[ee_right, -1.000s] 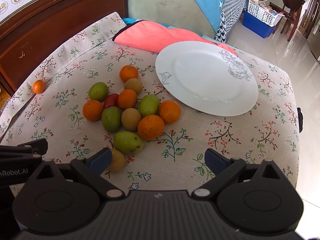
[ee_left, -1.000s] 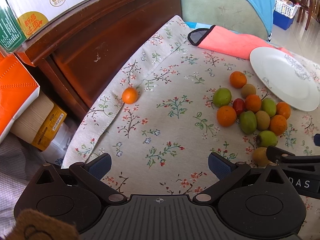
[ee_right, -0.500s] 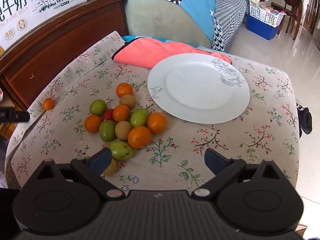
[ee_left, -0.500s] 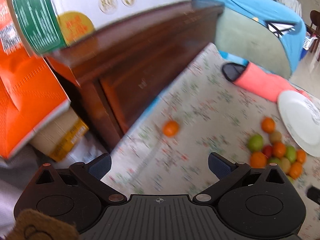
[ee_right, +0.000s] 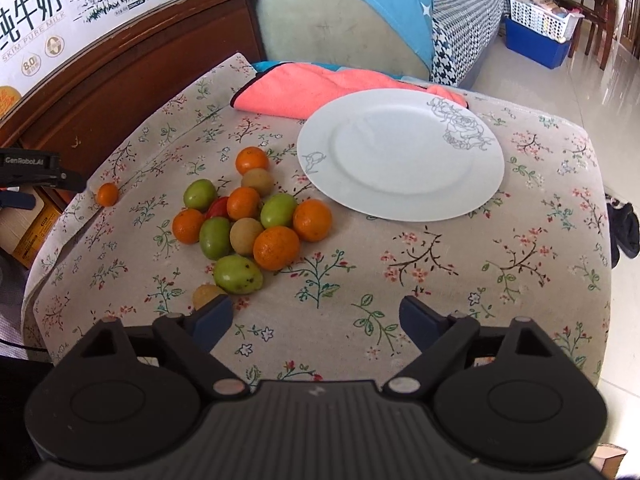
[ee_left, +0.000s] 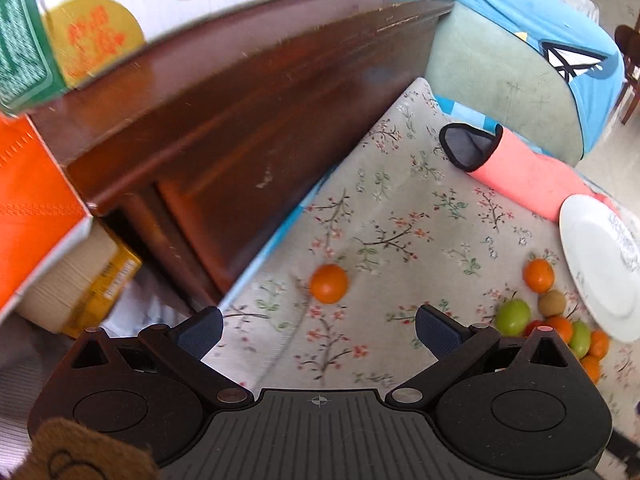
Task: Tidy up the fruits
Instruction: 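Move the left gripper to the lone small orange and close on it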
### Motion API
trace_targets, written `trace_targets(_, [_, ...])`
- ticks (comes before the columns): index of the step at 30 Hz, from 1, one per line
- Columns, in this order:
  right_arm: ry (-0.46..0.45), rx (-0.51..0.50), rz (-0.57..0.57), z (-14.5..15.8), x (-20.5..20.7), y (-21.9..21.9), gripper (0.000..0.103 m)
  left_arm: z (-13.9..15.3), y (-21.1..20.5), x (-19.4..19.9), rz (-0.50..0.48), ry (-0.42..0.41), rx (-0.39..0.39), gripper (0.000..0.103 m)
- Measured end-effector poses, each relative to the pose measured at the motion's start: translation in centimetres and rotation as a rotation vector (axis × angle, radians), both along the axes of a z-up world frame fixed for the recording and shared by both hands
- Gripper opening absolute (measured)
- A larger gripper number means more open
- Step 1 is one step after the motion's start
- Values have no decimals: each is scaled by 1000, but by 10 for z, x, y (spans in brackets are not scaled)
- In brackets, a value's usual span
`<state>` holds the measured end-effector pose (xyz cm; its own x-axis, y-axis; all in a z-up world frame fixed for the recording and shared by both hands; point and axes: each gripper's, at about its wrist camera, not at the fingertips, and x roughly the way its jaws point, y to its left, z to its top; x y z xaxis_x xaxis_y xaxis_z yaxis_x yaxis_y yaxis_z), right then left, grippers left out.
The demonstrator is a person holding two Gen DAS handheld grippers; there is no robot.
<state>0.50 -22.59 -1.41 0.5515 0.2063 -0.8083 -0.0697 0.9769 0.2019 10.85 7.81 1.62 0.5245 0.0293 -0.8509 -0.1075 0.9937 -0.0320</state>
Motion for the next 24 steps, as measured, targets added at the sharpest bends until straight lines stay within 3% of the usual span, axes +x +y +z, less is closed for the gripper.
trace_targets(6, [-2, 37, -6, -2, 2, 0, 87, -10, -4, 19, 21, 16, -11, 101])
trace_targets(12, [6, 67, -4, -4, 3, -1, 84, -23, -1, 33, 34, 40, -75, 95])
trace_targets(16, [5, 82, 8, -5, 3, 1, 80, -30, 1, 42, 48, 47, -84, 89])
trace_targets(20, [6, 104, 29, -6, 4, 3, 70, -39, 2, 48, 64, 82, -104, 74])
trace_targets(24, [-2, 115, 42, -6, 3, 5, 66, -43, 4, 51, 83, 87, -122, 69])
